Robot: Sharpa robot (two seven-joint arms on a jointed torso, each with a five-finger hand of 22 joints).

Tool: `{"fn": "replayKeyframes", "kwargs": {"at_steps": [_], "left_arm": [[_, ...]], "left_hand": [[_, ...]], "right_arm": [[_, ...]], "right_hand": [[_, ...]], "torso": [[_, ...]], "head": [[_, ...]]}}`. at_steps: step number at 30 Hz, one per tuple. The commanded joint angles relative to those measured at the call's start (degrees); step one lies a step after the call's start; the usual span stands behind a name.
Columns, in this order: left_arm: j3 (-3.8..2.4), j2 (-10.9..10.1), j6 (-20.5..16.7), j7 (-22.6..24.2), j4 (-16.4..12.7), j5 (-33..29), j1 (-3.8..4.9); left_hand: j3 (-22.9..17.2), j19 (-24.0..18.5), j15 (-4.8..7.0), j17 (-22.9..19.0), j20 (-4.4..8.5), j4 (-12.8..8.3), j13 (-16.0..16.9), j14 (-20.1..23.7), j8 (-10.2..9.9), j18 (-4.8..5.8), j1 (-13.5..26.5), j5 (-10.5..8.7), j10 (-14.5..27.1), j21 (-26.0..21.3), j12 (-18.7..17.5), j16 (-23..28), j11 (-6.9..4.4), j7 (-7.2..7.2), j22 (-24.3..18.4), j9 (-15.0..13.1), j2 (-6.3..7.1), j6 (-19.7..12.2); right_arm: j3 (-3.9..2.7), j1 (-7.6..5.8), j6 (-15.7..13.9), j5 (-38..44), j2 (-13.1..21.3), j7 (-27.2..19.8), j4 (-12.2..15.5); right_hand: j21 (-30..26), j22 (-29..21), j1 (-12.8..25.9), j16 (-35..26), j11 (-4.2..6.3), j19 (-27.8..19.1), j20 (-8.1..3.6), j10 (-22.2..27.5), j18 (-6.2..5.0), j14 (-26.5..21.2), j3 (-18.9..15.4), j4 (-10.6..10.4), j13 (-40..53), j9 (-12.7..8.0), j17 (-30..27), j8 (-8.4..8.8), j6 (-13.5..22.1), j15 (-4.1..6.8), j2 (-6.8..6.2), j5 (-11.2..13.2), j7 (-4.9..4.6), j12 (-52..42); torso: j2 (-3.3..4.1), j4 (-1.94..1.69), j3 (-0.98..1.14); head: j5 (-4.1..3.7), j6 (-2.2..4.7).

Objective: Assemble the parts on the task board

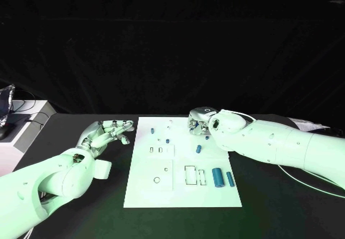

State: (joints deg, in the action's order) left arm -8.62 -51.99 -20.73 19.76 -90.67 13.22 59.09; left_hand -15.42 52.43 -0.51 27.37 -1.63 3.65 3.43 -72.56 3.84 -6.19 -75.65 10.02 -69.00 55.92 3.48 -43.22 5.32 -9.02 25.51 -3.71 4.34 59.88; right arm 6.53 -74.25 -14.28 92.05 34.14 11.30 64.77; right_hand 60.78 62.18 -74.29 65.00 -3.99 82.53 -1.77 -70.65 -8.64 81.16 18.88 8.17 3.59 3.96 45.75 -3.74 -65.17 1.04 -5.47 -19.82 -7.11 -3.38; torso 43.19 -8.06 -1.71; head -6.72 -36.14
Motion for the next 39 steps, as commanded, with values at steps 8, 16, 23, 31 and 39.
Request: {"fn": "replayKeyframes", "kwargs": {"at_steps": [8,16,23,31,39], "left_arm": [[-0.06,0.2,0.6,-0.1,0.2,0.1,0.02],[-0.06,0.3,0.6,-0.1,0.2,0.1,0.02],[-0.06,0.3,0.6,-0.1,0.2,0.1,0.01],[-0.06,0.4,0.6,-0.1,0.2,0.1,0.01],[-0.06,0.5,0.6,-0.1,0.1,0.1,0.02]], "left_hand": [[0.3,-0.4,-0.15,-0.2,0.09,-0.1,0.0,0.4,-0.2,-1.15,0.4,-0.34,0.3,0.4,-0.1,-0.8,0.06,-0.15,-0.1,0.0,-0.42,-0.4],[0.3,-0.5,-0.14,-0.4,0.09,-0.1,0.0,0.5,-0.2,-1.19,0.3,-0.36,0.3,0.8,-0.1,-1.3,0.04,-0.13,-0.1,0.0,-0.53,-0.3],[0.3,-0.5,-0.11,-0.5,0.09,-0.2,0.0,0.5,-0.2,-1.23,0.2,-0.34,0.2,1.0,-0.1,-1.6,0.02,-0.11,-0.1,0.0,-0.57,-0.3],[0.3,-0.5,-0.11,-0.5,0.09,-0.2,0.0,0.5,-0.2,-1.24,0.2,-0.34,0.2,1.1,-0.1,-1.8,0.03,-0.13,-0.1,0.0,-0.56,-0.3],[0.2,-0.6,-0.12,-0.6,0.08,-0.3,0.0,0.6,-0.2,-1.27,0.2,-0.32,0.3,1.3,-0.1,-2.1,0.04,-0.14,-0.1,0.0,-0.57,-0.4]], "right_arm": [[0.32,0.56,-4.2,0.4,0.2,-1.3,0.7],[0.17,0.58,-11.0,0.2,0.3,-0.9,1.8],[-0.07,0.57,-14.6,0.1,-0.7,0.0,1.5],[-0.25,0.57,-17.7,0.3,-3.2,1.0,-0.7],[-0.30,0.58,-19.6,0.4,-5.8,0.9,-3.6]], "right_hand": [[1.9,3.0,-3.2,1.0,1.39,0.5,-1.07,-4.2,0.62,0.3,2.9,3.3,0.4,0.5,2.2,0.01,-3.4,1.15,3.77,5.2,0.49,-0.2],[2.5,5.9,-2.2,1.5,1.55,0.5,-1.36,-4.8,1.08,0.4,4.6,5.5,0.3,1.2,4.1,0.06,-4.6,1.26,4.86,9.0,0.77,-0.1],[1.2,8.3,-1.9,1.3,1.56,0.9,-1.27,-4.9,1.16,0.5,4.7,6.3,0.2,1.4,5.0,0.15,-4.9,1.20,5.18,9.2,0.85,-0.1],[0.3,9.8,-1.9,1.3,1.54,1.4,-1.33,-4.9,1.17,0.6,4.6,6.4,0.2,1.4,5.4,0.05,-4.8,1.24,5.29,9.4,0.79,-0.1],[-0.1,10.6,-1.9,1.2,1.55,1.6,-1.34,-4.9,1.20,0.7,4.6,6.6,0.2,1.4,5.5,0.08,-4.8,1.25,5.24,9.4,0.77,-0.1]], "torso": [[0.39,-0.36,-0.12],[0.57,-0.54,-0.24],[0.67,-0.70,-0.32],[0.82,-0.82,-0.39],[0.93,-1.11,-0.49]], "head": [[-0.17,0.30],[-0.12,0.62],[0.01,0.88],[0.15,1.09],[0.17,1.09]]}}
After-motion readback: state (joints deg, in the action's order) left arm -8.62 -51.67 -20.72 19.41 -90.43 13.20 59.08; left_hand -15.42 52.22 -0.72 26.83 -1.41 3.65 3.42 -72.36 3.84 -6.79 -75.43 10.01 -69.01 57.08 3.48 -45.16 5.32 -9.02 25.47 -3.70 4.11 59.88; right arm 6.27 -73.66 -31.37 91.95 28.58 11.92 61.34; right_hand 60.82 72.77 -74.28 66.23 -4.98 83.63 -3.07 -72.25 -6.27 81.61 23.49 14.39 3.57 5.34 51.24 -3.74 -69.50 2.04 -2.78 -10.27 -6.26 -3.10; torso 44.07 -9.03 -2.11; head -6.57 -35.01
